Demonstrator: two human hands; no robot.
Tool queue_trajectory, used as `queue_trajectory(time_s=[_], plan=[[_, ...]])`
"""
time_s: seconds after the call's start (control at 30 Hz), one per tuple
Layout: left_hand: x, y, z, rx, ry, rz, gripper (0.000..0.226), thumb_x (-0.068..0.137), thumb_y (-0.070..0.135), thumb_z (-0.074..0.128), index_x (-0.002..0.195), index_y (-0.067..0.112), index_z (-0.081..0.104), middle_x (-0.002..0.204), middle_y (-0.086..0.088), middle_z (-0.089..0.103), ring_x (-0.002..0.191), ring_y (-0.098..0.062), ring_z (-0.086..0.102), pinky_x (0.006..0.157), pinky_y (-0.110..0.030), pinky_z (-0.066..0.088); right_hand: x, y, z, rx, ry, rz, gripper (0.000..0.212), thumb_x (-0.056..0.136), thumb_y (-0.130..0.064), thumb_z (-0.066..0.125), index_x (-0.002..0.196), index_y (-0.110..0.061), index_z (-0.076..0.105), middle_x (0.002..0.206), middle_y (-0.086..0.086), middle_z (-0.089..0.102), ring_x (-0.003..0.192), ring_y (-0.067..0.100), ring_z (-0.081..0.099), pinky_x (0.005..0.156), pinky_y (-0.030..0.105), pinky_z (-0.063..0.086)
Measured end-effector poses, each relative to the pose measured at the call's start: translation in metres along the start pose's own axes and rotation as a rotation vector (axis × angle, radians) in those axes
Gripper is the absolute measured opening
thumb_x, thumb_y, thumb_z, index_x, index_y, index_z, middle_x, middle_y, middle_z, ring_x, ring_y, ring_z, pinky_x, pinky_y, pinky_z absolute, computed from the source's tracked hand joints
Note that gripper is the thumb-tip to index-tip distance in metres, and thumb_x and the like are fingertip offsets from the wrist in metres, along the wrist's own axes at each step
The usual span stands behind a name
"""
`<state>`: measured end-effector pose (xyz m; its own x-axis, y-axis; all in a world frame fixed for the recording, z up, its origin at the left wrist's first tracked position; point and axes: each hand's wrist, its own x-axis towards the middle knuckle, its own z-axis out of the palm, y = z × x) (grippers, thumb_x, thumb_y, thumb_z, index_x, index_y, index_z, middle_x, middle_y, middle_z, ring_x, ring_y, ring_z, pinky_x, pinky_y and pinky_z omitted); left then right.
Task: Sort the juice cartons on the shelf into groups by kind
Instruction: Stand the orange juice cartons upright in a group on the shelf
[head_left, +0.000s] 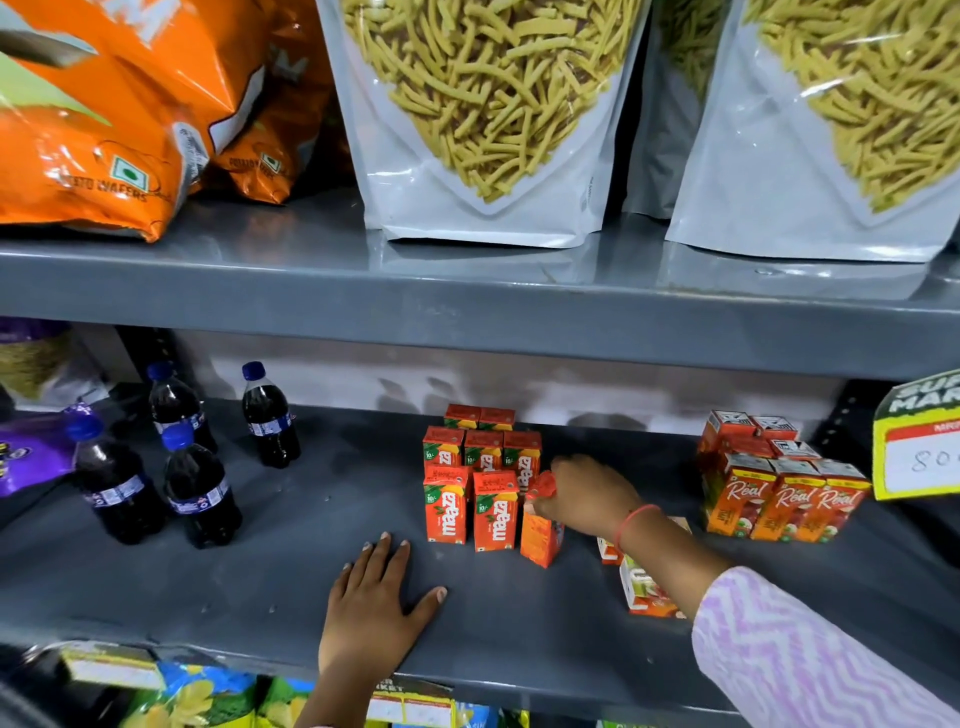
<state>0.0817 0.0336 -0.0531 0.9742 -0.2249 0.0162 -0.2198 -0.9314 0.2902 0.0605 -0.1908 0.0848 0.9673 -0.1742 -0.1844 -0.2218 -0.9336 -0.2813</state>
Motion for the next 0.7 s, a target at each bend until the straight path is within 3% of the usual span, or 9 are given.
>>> queue_trajectory(time_s=[0.07,0.1,0.17,0.23,0.3,0.47,0.57,0.7], plan=[[0.000,0.000,0.001,0.005,0.008,0.001,0.135,0.032,0.087,-0.030,0.144,0.030,0.018,0.157,0.006,0.012,0.144,-0.014,0.008,0.118,-0.033,0.008,0.005,0.002,0.000,0.105,-0.056,-0.058,0.004,0.078,-0.012,0.064,0.077,-0.009,0.062,0.088,0.013,0.063,0.091,0.031,0.063,0.059,0.024,0.040],[0.000,0.000,0.001,0.005,0.010,0.000,0.135,0.032,0.087,-0.029,0.144,0.030,0.019,0.157,0.006,0.012,0.144,-0.014,0.008,0.118,-0.033,0.008,0.007,0.003,-0.001,0.158,-0.080,-0.071,0.003,0.076,-0.006,0.065,0.077,-0.006,0.062,0.084,0.010,0.061,0.087,0.028,0.062,0.056,0.022,0.038],[-0.001,0.000,0.001,-0.001,0.007,-0.002,0.132,0.035,0.090,-0.024,0.144,0.030,0.018,0.157,0.006,0.012,0.144,-0.013,0.007,0.118,-0.033,0.007,0.007,0.003,-0.002,0.226,-0.114,-0.102,0.020,0.077,-0.006,0.065,0.096,-0.001,0.064,0.093,0.012,0.065,0.091,0.025,0.060,0.063,0.024,0.043],[-0.001,0.000,0.000,-0.004,0.000,-0.001,0.131,0.035,0.090,-0.023,0.144,0.030,0.017,0.157,0.006,0.011,0.144,-0.013,0.006,0.118,-0.033,0.007,0.007,0.000,-0.001,0.179,-0.077,-0.137,0.035,0.083,-0.023,0.063,0.115,-0.009,0.059,0.120,0.013,0.064,0.110,0.027,0.056,0.090,0.031,0.046],[-0.001,0.000,-0.001,-0.005,-0.003,-0.002,0.134,0.032,0.088,-0.028,0.144,0.030,0.017,0.157,0.006,0.011,0.144,-0.013,0.006,0.118,-0.033,0.007,0.007,-0.001,0.004,0.107,-0.011,-0.102,0.047,0.083,-0.035,0.062,0.124,-0.015,0.052,0.130,0.011,0.057,0.120,0.030,0.051,0.102,0.039,0.044],[-0.002,0.001,-0.003,-0.010,-0.008,0.000,0.131,0.035,0.091,-0.021,0.145,0.030,0.016,0.157,0.006,0.010,0.145,-0.013,0.006,0.118,-0.033,0.006,0.015,-0.001,0.006,0.123,0.011,-0.050,0.035,0.078,-0.012,0.065,0.111,-0.006,0.058,0.118,0.015,0.065,0.105,0.032,0.062,0.088,0.035,0.052],[-0.002,0.001,-0.004,-0.012,-0.012,0.000,0.124,0.041,0.091,-0.013,0.144,0.030,0.017,0.157,0.006,0.010,0.145,-0.014,0.006,0.118,-0.034,0.006,0.019,0.003,0.005,0.100,0.021,-0.038,0.038,0.078,-0.003,0.059,0.115,-0.005,0.054,0.120,0.017,0.063,0.106,0.034,0.061,0.090,0.040,0.053],[-0.002,0.002,-0.004,-0.013,-0.004,0.002,0.134,0.033,0.088,-0.027,0.144,0.029,0.018,0.157,0.006,0.011,0.145,-0.015,0.006,0.118,-0.034,0.006,0.018,0.003,0.006,0.115,0.029,-0.068,0.036,0.085,0.000,0.049,0.120,-0.003,0.049,0.121,0.020,0.062,0.109,0.036,0.060,0.093,0.043,0.051]])
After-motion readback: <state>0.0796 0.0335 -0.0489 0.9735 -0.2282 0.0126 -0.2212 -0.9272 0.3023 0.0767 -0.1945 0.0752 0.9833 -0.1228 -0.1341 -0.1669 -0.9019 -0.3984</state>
